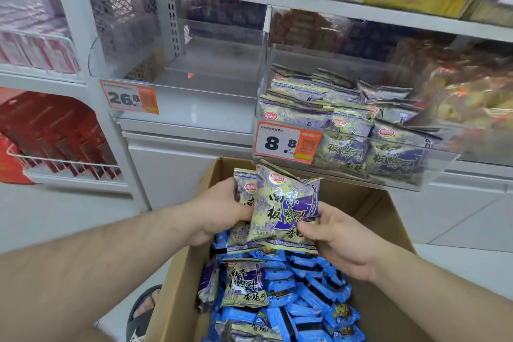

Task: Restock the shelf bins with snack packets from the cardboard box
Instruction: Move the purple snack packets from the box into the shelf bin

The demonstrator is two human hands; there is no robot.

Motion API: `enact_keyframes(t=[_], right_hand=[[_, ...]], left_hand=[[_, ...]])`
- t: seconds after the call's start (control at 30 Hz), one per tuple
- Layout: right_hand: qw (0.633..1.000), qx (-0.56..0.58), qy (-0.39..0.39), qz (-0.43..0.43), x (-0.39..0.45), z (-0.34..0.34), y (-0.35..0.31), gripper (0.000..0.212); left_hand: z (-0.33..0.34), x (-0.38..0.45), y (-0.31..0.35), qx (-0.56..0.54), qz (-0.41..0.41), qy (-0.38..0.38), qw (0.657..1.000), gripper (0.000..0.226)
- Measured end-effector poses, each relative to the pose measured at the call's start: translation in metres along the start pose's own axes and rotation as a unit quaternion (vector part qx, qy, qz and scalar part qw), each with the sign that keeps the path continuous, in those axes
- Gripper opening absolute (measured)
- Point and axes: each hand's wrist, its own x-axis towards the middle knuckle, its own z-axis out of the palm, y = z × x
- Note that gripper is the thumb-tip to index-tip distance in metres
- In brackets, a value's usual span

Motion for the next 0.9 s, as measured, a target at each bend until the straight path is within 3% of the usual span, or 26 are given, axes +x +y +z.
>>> enact_keyframes(t=[0.23, 0.43, 0.57, 0.7, 0.8, 0.9], right_hand=[[0.992, -0.084, 0.079, -0.042, -0.004, 0.003, -0.009, 0.036], [0.979, -0.151, 0.102, -0.085, -0.007, 0.011, -0.028, 0.04], [0.965, -0.177, 0.146, -0.127, -0.012, 0.011, -0.044, 0.065], [0.962, -0.193, 0.139, -0.134, -0.016, 0.014, -0.064, 0.085], [0.968, -0.178, 0.119, -0.13, -0.017, 0.017, -0.08, 0.083], [0.979, -0.138, 0.086, -0.127, -0.023, 0.019, -0.094, 0.065]], left_hand=[[-0.002, -0.012, 0.014, -0.16, -0.003, -0.091, 0.983, 0.076], [0.015, -0.014, 0.029, -0.115, 0.051, -0.021, 0.992, 0.073], [0.01, -0.013, 0.039, -0.144, 0.066, -0.025, 0.987, 0.086], [0.007, -0.018, 0.055, -0.147, 0.087, -0.054, 0.984, 0.09], [0.005, -0.022, 0.071, -0.125, 0.117, -0.076, 0.982, 0.087], [0.005, -0.023, 0.088, -0.088, 0.144, -0.075, 0.983, 0.085]])
